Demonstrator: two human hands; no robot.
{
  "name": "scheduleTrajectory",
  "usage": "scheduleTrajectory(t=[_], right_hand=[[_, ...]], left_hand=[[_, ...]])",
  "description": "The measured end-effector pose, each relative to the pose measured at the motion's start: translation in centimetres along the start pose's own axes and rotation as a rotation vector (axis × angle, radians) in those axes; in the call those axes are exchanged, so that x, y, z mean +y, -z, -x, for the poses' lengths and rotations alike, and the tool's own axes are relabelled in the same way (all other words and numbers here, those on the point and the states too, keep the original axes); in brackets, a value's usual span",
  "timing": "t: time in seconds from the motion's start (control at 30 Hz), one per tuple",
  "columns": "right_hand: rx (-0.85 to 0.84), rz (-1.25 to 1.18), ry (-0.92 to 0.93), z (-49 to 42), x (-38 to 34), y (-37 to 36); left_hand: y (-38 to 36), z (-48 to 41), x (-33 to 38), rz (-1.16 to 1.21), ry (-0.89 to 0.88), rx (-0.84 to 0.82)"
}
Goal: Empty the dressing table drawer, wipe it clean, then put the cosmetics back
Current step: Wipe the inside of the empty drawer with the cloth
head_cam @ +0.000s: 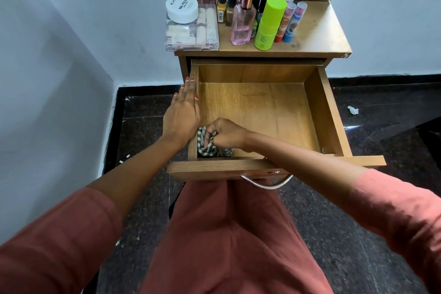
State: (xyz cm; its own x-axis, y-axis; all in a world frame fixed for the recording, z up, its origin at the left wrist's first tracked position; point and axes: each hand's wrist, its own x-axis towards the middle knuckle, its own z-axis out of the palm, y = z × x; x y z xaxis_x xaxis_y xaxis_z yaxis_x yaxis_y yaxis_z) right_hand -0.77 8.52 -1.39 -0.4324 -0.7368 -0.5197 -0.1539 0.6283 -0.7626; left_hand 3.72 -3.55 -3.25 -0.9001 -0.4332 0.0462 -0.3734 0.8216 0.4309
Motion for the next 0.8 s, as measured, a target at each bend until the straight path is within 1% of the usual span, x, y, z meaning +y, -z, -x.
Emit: scheduleTrajectory(t=[0.17, 0.33, 0.43, 0.57, 0.8], right_hand=[[-0.078, 0.038, 0.011, 1.2, -0.4, 0.4], [-0.06, 0.069, 0.06, 1.9, -0.7, 0.3], [-0.052, 0.126, 0.059, 1.4, -1.0, 0.0], [0.026, 0.145, 0.029, 0.6, -0.7, -0.4], [0.149, -0.035, 0.052, 0.2, -0.3, -0.2]], left_hand=[[-0.1, -0.1, 0.1, -0.049, -0.016, 0.002], [-0.2, -0.2, 0.1, -0.073, -0.017, -0.019], [-0.2, -0.2, 0.0, -0.058, -0.02, -0.013], [-0.5, 0.1, 0.2, -0.03, -0.016, 0.001], [-0.5, 0.1, 0.1, -0.016, -0.021, 0.009]])
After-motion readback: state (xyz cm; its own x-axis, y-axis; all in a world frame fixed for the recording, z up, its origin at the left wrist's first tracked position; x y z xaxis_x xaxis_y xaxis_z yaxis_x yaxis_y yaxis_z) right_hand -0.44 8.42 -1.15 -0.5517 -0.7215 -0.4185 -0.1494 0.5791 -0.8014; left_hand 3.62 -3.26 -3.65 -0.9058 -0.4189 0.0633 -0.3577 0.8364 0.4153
